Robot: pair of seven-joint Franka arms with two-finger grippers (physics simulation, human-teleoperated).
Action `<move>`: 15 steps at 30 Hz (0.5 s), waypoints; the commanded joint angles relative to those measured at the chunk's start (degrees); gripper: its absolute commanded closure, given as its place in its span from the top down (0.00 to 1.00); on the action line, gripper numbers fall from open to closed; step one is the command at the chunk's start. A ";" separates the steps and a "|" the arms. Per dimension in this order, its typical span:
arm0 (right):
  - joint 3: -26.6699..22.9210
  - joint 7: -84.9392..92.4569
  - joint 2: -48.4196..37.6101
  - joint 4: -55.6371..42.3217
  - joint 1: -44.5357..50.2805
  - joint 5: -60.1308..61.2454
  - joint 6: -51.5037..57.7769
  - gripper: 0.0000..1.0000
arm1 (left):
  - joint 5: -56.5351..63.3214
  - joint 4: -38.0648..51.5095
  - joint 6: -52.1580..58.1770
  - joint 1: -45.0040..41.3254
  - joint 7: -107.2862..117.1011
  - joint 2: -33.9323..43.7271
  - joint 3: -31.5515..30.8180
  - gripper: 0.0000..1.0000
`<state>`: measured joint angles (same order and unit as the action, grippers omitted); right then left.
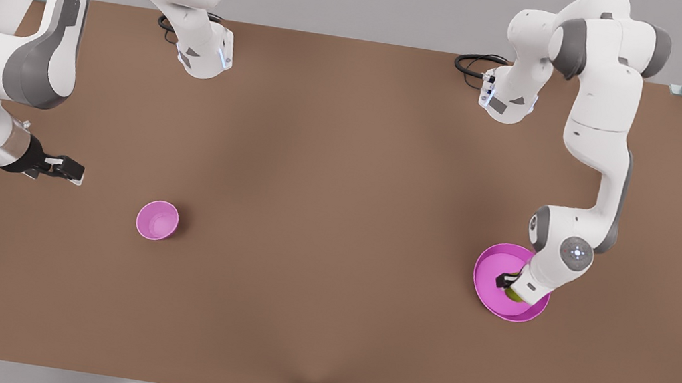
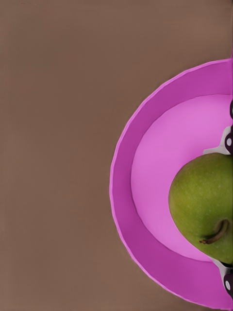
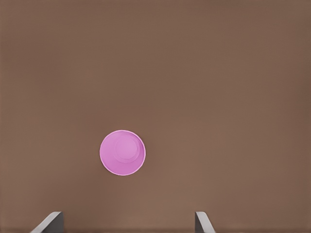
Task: Use the left arm to pick up the apple from the plate, transfer it to the gripper of the right arm, and then use the right arm to place it into the bowl
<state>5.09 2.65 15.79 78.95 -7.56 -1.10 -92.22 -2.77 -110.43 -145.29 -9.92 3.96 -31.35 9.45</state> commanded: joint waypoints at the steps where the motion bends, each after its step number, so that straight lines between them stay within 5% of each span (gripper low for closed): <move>1: 0.01 0.60 -0.06 -0.03 0.00 0.05 0.02 1.00 | -0.22 0.92 2.99 -0.62 0.79 1.99 -0.22 0.81; 6: 0.01 0.60 -0.06 -0.12 0.00 0.05 0.02 1.00 | -0.31 9.18 13.45 -11.34 4.65 6.38 -0.48 0.81; 11: 0.80 -0.28 -0.15 -0.29 0.88 0.13 0.02 1.00 | -21.65 10.76 14.77 -15.92 -0.52 8.85 -11.82 0.81; 15: 0.80 -5.90 2.13 0.32 -0.43 22.97 -0.50 1.00 | -45.48 14.19 13.72 -15.92 -37.34 7.00 -15.86 0.81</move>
<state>6.06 1.96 17.57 79.79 -7.88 11.54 -92.41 -33.71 -96.39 -132.56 -25.86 -0.17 -24.44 -5.88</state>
